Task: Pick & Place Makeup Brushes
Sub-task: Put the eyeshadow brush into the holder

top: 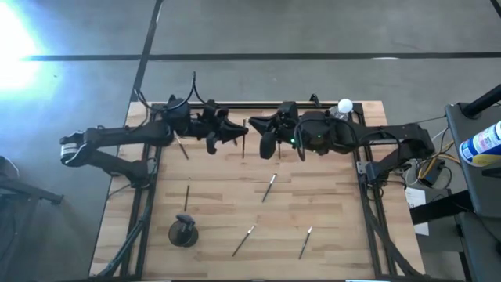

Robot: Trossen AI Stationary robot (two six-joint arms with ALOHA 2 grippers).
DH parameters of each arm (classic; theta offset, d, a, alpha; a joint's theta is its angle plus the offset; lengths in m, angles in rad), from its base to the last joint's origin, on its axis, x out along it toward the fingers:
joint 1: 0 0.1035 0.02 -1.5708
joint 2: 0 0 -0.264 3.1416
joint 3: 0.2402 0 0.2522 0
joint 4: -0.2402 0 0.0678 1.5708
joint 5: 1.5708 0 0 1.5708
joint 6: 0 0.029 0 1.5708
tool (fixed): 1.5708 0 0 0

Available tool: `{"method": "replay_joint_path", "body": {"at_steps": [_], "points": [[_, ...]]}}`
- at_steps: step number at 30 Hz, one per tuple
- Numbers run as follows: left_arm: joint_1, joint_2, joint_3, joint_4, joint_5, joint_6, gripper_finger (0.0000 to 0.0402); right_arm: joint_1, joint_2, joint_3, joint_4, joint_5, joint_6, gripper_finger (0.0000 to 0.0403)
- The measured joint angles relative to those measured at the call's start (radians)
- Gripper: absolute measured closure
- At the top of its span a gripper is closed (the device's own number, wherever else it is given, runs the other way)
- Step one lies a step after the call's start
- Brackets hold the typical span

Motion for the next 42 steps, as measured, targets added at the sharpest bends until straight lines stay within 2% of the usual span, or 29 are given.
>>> {"method": "replay_joint_path", "body": {"at_steps": [6, 11, 17, 20, 26, 30, 35, 42], "points": [[-0.048, -0.106, 0.010, -0.287, -0.085, 0.050, 0.0393, -0.001, -0.056, -0.002, -0.110, 0.006, -0.045, 0.0356], [-0.189, -0.194, -0.012, -0.535, -0.265, 0.053, 0.0393, -0.002, -0.091, -0.022, -0.175, 0.030, -0.065, 0.0390], [-0.473, -0.258, -0.076, -0.657, -0.572, -0.030, 0.0393, -0.003, -0.133, -0.062, -0.177, 0.026, -0.106, 0.0394], [-0.631, -0.284, -0.139, -0.663, -0.735, -0.128, 0.0393, -0.004, -0.152, -0.071, -0.199, 0.025, -0.106, 0.0394], [-0.979, -0.330, -0.253, -0.662, -1.135, -0.298, 0.0393, -0.003, -0.185, -0.102, -0.219, 0.024, -0.110, 0.0394], [-1.175, -0.322, -0.285, -0.671, -1.312, -0.408, 0.0393, -0.006, -0.200, -0.125, -0.218, 0.029, -0.109, 0.0394], [-1.310, -0.266, -0.291, -0.678, -1.376, -0.528, 0.0393, -0.010, -0.195, -0.132, -0.218, 0.030, -0.106, 0.0394], [-1.364, -0.154, -0.289, -0.703, -1.337, -0.660, 0.0393, -0.016, -0.176, -0.132, -0.219, 0.052, -0.108, 0.0394]]}}
